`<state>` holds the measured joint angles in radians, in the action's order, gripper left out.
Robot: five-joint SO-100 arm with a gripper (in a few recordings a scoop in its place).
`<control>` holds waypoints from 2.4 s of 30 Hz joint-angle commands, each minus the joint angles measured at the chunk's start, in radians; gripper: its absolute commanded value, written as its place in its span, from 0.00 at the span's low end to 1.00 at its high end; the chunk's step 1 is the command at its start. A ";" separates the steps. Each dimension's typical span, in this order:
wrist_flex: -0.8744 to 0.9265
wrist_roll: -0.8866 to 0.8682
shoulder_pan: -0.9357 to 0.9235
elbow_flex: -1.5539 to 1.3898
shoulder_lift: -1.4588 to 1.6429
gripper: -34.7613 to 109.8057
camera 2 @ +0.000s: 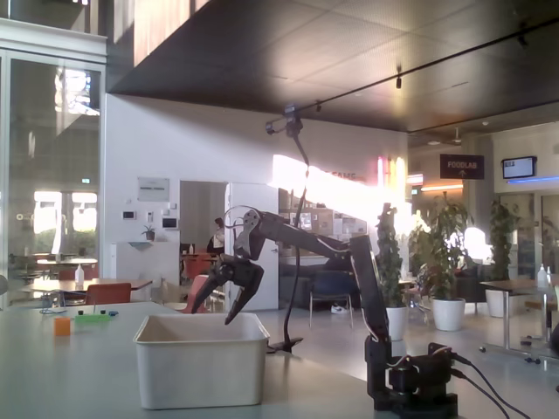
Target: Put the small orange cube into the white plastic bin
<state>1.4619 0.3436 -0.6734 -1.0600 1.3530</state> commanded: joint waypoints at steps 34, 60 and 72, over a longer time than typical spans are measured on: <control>-0.014 -0.034 0.514 -1.203 1.516 0.24; -0.476 -0.032 0.528 -1.936 1.528 0.24; -0.462 -0.029 0.515 -1.945 1.528 0.25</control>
<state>0.9925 0.3160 -0.1549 -3.0051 2.8762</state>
